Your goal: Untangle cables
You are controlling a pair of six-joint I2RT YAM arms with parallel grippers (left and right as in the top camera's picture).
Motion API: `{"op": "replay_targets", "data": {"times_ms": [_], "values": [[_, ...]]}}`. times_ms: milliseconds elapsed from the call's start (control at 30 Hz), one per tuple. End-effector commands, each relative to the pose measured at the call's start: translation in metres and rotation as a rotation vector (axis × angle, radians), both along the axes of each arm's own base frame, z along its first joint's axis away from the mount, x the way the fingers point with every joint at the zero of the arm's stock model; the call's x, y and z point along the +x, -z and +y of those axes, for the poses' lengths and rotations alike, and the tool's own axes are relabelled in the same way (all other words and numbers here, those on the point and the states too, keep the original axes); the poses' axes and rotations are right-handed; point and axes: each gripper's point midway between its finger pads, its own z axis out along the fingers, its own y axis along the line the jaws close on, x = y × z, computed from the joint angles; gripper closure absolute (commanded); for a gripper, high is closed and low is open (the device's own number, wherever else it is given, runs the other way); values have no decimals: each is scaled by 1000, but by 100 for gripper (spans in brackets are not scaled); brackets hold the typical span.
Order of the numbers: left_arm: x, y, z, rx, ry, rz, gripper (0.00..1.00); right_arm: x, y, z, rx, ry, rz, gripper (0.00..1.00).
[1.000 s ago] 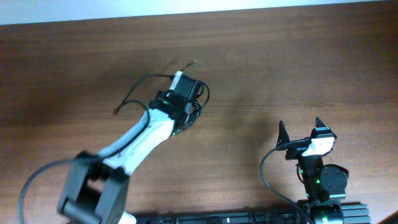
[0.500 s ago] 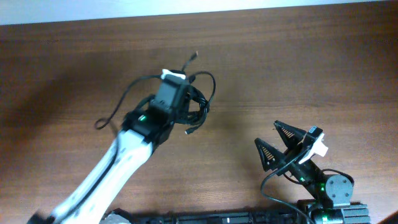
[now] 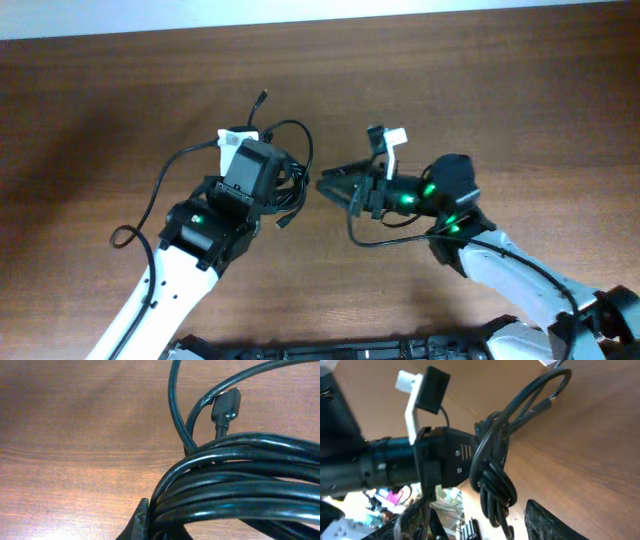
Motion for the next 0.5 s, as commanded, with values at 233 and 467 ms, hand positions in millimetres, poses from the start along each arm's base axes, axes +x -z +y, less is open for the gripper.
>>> {"op": "replay_targets", "data": {"times_ms": [233,467], "values": [[-10,-1,-16,147,168,9,100,16,-24,6,71,129,-53,96],[-17,4,-11,253,270,59,100,37,-15,-56,37,122,-34,70]]}}
